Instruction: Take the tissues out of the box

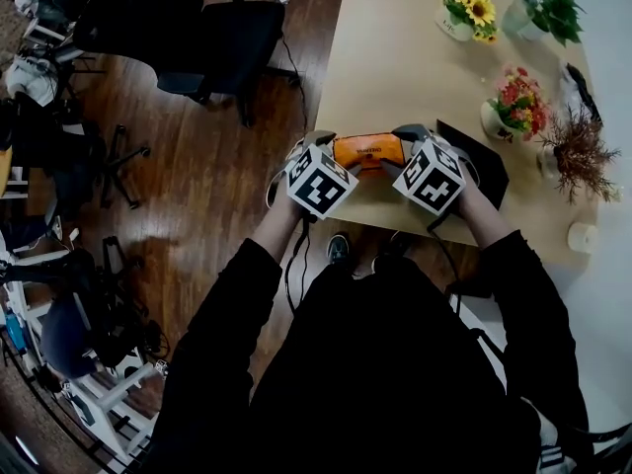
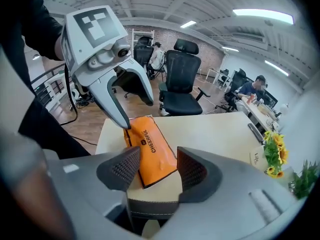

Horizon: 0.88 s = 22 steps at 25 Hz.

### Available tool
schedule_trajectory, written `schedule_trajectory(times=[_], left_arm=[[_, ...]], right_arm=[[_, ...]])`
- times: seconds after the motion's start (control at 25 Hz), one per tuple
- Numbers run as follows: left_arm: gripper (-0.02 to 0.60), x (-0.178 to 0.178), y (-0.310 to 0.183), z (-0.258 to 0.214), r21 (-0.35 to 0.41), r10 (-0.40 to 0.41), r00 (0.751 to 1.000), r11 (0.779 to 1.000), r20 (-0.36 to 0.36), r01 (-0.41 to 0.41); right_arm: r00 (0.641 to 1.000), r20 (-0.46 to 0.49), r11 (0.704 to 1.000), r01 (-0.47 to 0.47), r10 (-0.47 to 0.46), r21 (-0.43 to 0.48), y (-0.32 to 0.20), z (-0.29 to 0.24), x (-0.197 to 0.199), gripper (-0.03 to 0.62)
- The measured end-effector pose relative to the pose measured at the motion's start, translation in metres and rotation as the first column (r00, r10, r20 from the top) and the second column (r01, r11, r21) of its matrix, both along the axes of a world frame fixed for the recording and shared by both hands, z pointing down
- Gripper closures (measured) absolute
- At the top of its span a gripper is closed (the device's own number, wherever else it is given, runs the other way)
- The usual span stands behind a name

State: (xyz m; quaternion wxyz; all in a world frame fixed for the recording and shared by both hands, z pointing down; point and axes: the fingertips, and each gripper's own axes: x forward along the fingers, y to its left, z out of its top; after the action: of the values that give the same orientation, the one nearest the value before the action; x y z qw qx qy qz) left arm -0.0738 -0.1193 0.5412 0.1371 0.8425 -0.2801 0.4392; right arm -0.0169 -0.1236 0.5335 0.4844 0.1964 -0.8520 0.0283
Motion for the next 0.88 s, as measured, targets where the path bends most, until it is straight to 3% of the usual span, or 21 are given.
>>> schedule_trajectory(times=[0.32, 0.52, 0.68, 0.88], left_arm=[[0.291, 0.024, 0.015, -0.073, 0.192, 0.036, 0.996, 0.981, -0.084, -0.02], [0.326, 0.028, 0.031, -0.115, 0.276, 0.037, 0.986, 0.961, -0.163, 0.01], [0.347, 0.013, 0.037, -0.154, 0.354, -0.021, 0.967, 0.928, -0.253, 0.113], [0.359, -0.007, 0.052, -0.198, 0.392, -0.101, 0.908, 0.878, -0.407, 0.274]], right_arm=[[0.994, 0.097, 0.991, -0.051, 0.039, 0.125, 0.011, -0.06, -0.008, 0.372], [0.969, 0.222, 0.98, -0.139, 0.105, 0.144, 0.025, -0.096, -0.003, 0.382], [0.93, 0.329, 0.955, -0.232, 0.162, 0.185, 0.035, -0.131, 0.008, 0.39], [0.883, 0.438, 0.903, -0.318, 0.171, 0.289, 0.05, -0.182, 0.026, 0.412]])
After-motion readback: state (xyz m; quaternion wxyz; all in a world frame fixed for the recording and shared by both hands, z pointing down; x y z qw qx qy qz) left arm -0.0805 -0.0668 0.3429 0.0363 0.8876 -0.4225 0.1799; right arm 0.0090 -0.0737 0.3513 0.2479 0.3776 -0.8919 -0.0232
